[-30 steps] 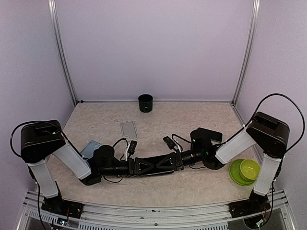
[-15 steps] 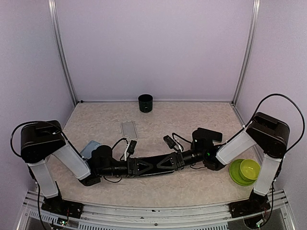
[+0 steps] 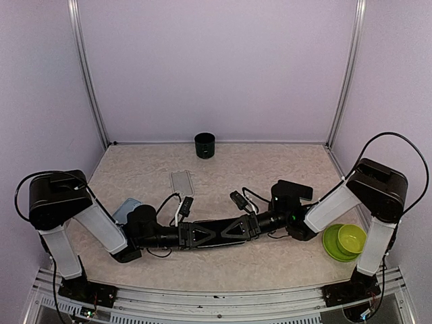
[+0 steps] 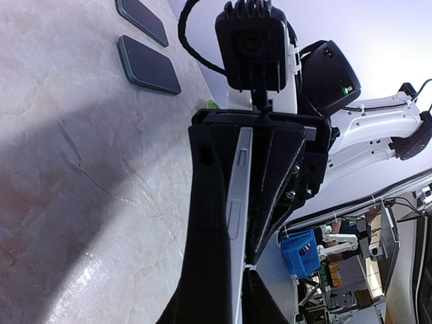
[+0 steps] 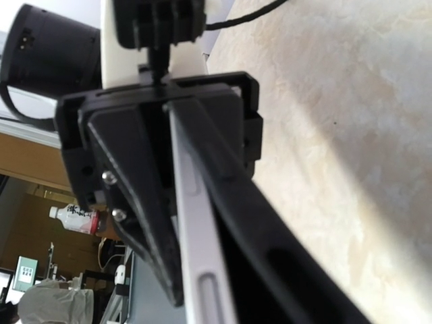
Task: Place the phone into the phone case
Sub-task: Install the phone into the phone case.
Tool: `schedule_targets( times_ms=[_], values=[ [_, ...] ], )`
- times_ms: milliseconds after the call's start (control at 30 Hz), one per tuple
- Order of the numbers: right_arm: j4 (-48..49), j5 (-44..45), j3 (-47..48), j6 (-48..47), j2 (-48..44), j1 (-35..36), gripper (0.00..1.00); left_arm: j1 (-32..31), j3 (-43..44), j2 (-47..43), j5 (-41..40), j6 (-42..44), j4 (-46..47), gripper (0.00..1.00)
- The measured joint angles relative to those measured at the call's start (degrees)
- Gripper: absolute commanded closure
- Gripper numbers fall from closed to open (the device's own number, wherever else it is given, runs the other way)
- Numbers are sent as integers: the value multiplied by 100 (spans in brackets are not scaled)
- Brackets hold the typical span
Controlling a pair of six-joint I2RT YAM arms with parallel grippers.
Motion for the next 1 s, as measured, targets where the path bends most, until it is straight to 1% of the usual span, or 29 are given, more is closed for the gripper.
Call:
schedule_targets(
  times_ms=[400, 667, 800, 1000],
  values=[
    [-105, -4, -11, -61, -79, 7, 73, -24, 0, 0, 2, 2, 39, 88],
    [-361, -11, -9, -197, -267, 11, 66, -46, 0, -15, 0, 7, 76, 95],
    [-505, -9, -2, -286, -400, 11, 64, -55, 0, -76, -2, 39, 63, 99],
    [-780, 13, 24, -459, -645, 13, 60, -74, 0, -321, -9, 210, -157, 100]
  ],
)
